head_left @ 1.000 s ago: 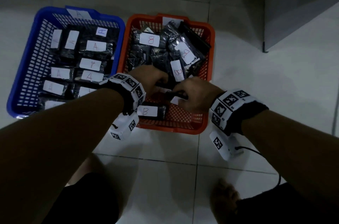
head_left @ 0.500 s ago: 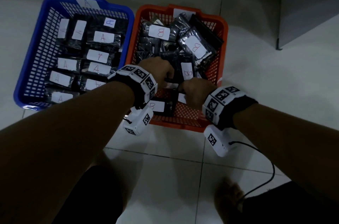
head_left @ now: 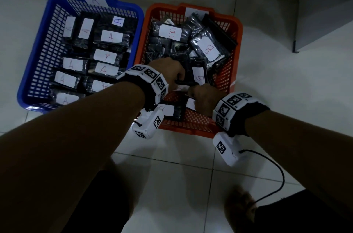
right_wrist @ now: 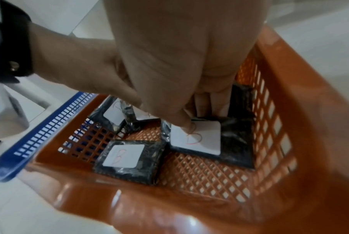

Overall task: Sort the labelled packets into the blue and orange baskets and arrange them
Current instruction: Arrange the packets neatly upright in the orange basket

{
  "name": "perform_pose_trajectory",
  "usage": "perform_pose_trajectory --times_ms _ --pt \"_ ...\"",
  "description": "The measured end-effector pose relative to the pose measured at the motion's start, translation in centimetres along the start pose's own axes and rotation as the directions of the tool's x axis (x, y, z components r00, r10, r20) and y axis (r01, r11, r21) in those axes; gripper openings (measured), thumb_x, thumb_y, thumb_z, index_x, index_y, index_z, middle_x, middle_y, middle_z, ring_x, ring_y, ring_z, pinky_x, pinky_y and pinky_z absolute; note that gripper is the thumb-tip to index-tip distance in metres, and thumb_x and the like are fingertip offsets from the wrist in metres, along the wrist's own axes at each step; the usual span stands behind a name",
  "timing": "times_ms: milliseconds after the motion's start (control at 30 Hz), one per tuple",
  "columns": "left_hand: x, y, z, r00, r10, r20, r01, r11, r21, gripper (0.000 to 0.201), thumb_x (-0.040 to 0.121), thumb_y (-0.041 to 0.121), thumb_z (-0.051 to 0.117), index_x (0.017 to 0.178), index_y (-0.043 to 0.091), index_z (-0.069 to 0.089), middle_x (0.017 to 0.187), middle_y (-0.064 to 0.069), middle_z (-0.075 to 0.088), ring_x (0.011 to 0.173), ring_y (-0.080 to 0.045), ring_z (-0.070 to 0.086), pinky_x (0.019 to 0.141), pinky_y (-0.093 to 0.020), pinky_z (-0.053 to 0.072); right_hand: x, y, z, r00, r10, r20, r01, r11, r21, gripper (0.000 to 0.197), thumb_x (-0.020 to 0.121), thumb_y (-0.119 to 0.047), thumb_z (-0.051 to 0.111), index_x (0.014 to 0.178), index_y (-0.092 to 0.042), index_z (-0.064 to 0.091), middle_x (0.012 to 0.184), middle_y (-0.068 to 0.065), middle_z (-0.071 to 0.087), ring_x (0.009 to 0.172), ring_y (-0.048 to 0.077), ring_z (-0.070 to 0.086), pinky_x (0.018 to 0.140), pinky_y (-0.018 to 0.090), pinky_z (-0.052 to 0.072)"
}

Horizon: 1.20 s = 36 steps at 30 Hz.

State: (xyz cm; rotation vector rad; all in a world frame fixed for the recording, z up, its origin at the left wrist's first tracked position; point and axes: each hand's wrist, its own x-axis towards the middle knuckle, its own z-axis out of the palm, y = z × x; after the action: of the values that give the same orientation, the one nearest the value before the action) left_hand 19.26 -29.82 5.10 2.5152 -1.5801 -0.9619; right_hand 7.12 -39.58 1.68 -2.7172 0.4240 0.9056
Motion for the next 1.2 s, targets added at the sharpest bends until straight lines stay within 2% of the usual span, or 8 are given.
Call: perform_pose_trajectory --times_ms 67,167,233,367,800,967,1100,1200 --pt "0.0 0.0 0.1 1.000 0.002 -0.019 -0.002 1.000 0.005 0.022 0.080 0.028 0.069 0.102 0.022 0.070 0.099 0.002 0.069 0.089 -0.018 0.064 0.067 -0.025 0.046 -0.2 0.6 -0.1 0.914 0.299 -0.274 -0.284 0.954 0.096 0.028 0.092 0.008 0.044 0.074 0.004 0.065 0.064 0.011 0.064 0.054 0.005 0.057 0.057 0.018 0.036" --pt "0.0 0.1 0.1 1.000 -0.001 -0.028 0.001 1.000 -0.010 0.024 0.081 0.033 0.070 0.101 0.021 0.070 0.098 0.001 0.069 0.088 -0.019 0.064 0.067 -0.025 0.047 -0.7 0.3 0.0 0.983 -0.116 -0.140 0.135 0.982 0.132 0.013 0.077 0.001 0.057 0.077 0.008 0.067 0.071 0.019 0.066 0.061 0.015 0.065 0.056 0.012 0.038" --pt "0.1 0.0 0.0 1.000 -0.009 -0.029 0.008 1.000 -0.025 0.023 0.081 0.032 0.070 0.099 0.019 0.069 0.096 0.000 0.068 0.088 -0.021 0.064 0.069 -0.028 0.050 -2.1 0.7 -0.9 0.998 -0.054 0.023 0.046 0.961 0.274 0.031 0.088 -0.002 0.054 0.119 0.002 0.056 0.109 0.021 0.062 0.098 0.027 0.062 0.079 0.025 0.046" --pt "0.2 -0.1 -0.3 0.999 -0.018 -0.045 0.016 0.999 -0.038 0.022 0.080 0.026 0.070 0.101 0.018 0.067 0.097 -0.003 0.068 0.087 -0.022 0.063 0.072 -0.031 0.051 -4.2 1.3 0.1 0.994 -0.088 -0.061 0.106 0.898 0.427 0.053 0.085 -0.004 0.055 0.136 -0.014 0.041 0.103 0.008 0.060 0.090 0.024 0.059 0.074 0.027 0.046" --pt "-0.2 0.1 0.4 0.998 -0.046 -0.041 0.041 0.990 -0.134 0.034 0.083 0.028 0.066 0.114 0.020 0.056 0.101 0.002 0.062 0.090 -0.019 0.058 0.072 -0.025 0.043 -3.8 3.1 -2.1 0.964 -0.118 -0.239 0.070 0.977 -0.202 0.030 0.081 -0.023 0.063 0.110 -0.018 0.065 0.112 0.003 0.059 0.110 0.026 0.050 0.080 0.035 0.041" --pt "0.5 0.9 0.0 0.982 -0.189 0.025 0.176 0.853 -0.491 0.029 0.077 0.028 0.076 0.089 0.024 0.050 0.078 0.005 0.057 0.074 -0.017 0.058 0.065 -0.028 0.048 -4.0 3.0 -3.3 0.954 -0.032 -0.299 0.012 0.998 -0.068 0.042 0.084 -0.024 0.062 0.123 -0.012 0.055 0.122 0.012 0.054 0.113 0.032 0.051 0.088 0.040 0.044" --pt "0.0 2.2 0.4 0.959 -0.224 0.173 0.280 0.665 -0.693 0.044 0.081 0.016 0.074 0.113 0.019 0.044 0.091 -0.007 0.064 0.083 -0.026 0.066 0.071 -0.044 0.059 -3.4 3.7 -4.8 0.956 0.069 -0.286 -0.053 0.996 0.065 0.027 0.086 -0.004 0.058 0.113 -0.002 0.055 0.115 0.017 0.057 0.099 0.035 0.061 0.073 0.037 0.047" --pt "-0.5 2.3 1.3 0.985 -0.147 0.094 0.173 0.777 -0.605 0.056 0.084 0.018 0.071 0.129 0.026 0.040 0.087 0.004 0.061 0.071 -0.011 0.062 0.056 -0.026 0.055 -2.7 4.1 -4.8 0.971 0.039 -0.238 -0.042 0.999 -0.007 0.019 0.089 -0.002 0.052 0.106 0.000 0.060 0.109 0.016 0.062 0.095 0.032 0.062 0.066 0.028 0.037"
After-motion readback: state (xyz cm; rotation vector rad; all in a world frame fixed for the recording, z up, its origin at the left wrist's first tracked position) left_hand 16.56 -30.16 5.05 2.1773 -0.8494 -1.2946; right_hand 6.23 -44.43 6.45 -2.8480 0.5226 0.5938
